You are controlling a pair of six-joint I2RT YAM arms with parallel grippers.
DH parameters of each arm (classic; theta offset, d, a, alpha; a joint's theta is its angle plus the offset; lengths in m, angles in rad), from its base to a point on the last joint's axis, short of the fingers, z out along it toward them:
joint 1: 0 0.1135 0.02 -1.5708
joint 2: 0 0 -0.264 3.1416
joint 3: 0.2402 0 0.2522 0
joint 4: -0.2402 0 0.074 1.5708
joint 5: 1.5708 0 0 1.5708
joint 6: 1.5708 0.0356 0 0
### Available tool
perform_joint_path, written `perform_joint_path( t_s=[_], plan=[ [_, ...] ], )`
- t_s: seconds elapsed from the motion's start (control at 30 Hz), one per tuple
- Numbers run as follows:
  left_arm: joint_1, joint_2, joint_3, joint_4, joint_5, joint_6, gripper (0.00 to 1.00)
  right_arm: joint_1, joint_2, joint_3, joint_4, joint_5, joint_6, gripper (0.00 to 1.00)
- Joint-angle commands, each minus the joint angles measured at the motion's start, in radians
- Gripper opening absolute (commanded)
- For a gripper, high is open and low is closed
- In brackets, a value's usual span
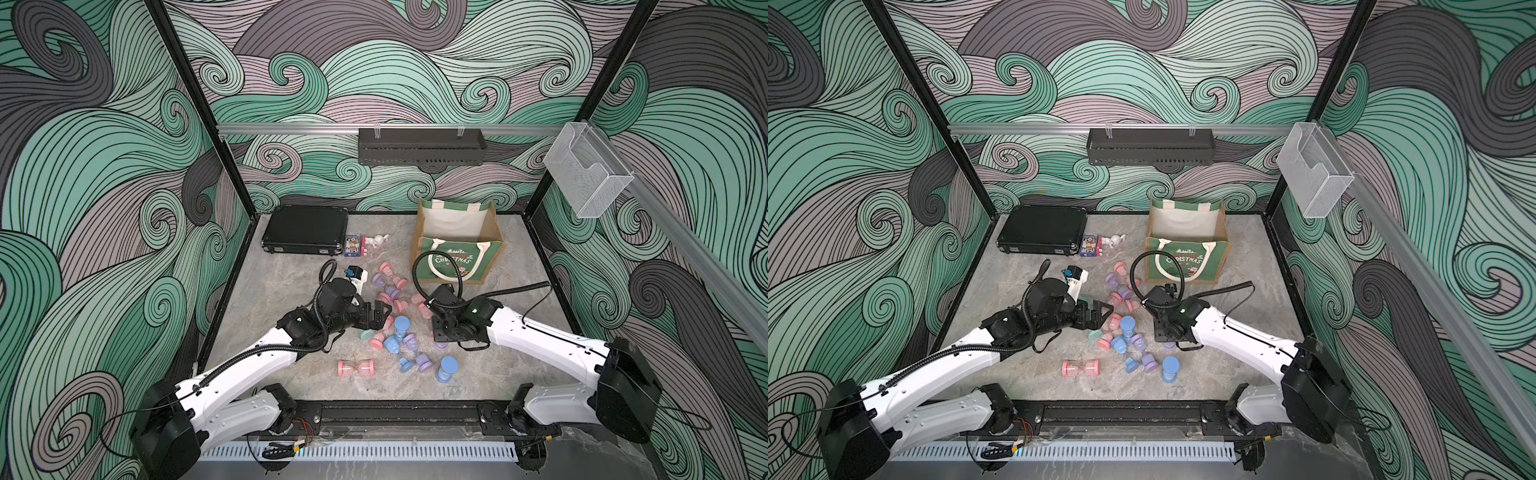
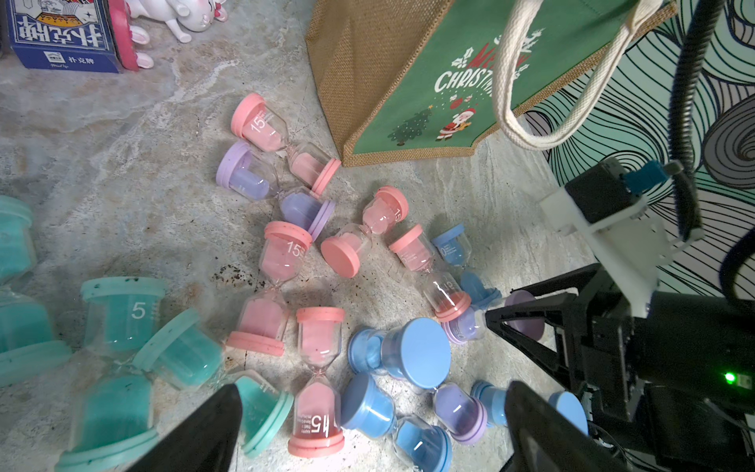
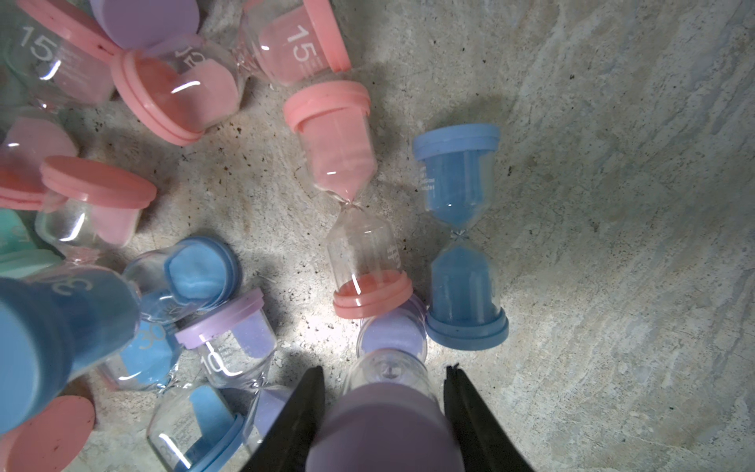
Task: Put the hourglass into the canvas bag
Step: Pick up the hourglass from the center of the board, then place the hourglass in the canvas bag.
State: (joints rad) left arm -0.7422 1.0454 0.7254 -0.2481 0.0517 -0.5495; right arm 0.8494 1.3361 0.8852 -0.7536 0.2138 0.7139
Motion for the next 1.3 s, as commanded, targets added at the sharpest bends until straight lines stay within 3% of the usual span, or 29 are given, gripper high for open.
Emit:
perform_joint_path(
  t_s=[0.0,0.33,0.67,1.07,1.27],
  plan=[
    [-0.004,-0.004,0.053,0.001,-0.001,0.006,0.99,0.005,-0.041,0.002,-0.012,0.029,-0.011,0.40],
    [-0.005,-0.046,0.093,-0.027,-0.003,0.017,0.98,0.004,-0.153,0.093,-0.130,0.058,-0.059,0.33],
    [-0.004,-0.053,0.197,-0.059,-0.068,0.073,0.98,-0.058,-0.206,0.388,-0.274,0.041,-0.188,0.28],
    [-0.003,0.083,0.422,-0.117,-0.117,0.166,0.99,-0.228,0.049,0.871,-0.268,0.083,-0.383,0.25],
    [0.003,0.155,0.481,-0.107,-0.156,0.184,0.99,-0.323,0.200,1.030,-0.227,0.083,-0.426,0.25]
  ],
)
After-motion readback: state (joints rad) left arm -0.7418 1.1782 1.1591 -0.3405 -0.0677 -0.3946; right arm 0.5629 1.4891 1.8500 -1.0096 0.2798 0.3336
